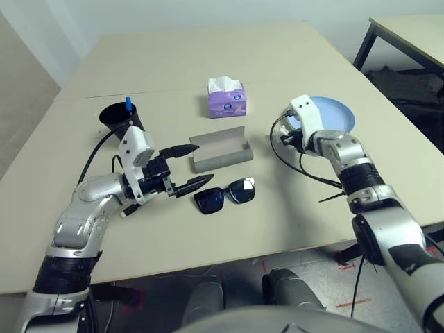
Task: Organize and tidy the items on the table.
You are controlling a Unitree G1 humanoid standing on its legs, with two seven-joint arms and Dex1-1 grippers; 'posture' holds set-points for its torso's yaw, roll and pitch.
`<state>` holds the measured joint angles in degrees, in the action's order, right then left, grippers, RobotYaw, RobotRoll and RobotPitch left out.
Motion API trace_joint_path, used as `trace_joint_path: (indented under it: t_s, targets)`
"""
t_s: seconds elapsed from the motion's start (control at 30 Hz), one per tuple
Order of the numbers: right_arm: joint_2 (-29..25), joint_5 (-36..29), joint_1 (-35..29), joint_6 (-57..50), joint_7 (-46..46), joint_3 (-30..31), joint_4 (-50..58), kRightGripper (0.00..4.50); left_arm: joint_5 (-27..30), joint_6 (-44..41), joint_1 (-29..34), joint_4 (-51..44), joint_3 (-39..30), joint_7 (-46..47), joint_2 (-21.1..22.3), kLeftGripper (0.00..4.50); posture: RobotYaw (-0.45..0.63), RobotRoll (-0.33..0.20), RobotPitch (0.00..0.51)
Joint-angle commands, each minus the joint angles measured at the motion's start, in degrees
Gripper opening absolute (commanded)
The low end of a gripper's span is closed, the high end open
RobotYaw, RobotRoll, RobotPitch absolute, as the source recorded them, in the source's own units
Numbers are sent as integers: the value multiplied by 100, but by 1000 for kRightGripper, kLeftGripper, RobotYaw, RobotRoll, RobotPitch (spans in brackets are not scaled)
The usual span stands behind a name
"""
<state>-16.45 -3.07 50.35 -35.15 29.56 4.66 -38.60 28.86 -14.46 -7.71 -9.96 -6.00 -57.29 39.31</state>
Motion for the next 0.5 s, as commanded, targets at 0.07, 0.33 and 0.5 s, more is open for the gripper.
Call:
trace_joint_path:
  t_s: [0.07, 0.33, 0.5]
  targets:
    - [-208, -270, 270, -260, 93, -388, 302, 8, -58, 20, -37, 39, 38, -57, 7, 4500, -44, 0, 57]
    - [-603, 29, 537, 362, -644, -701, -571, 489, -108, 105, -83, 151, 67, -81, -37, 4500, -43, 0, 52]
    - [-693, 74, 543, 429, -919, -758, -912, 2194, -109, 72, -106, 101, 82, -35, -61, 4500, -41, 0, 53]
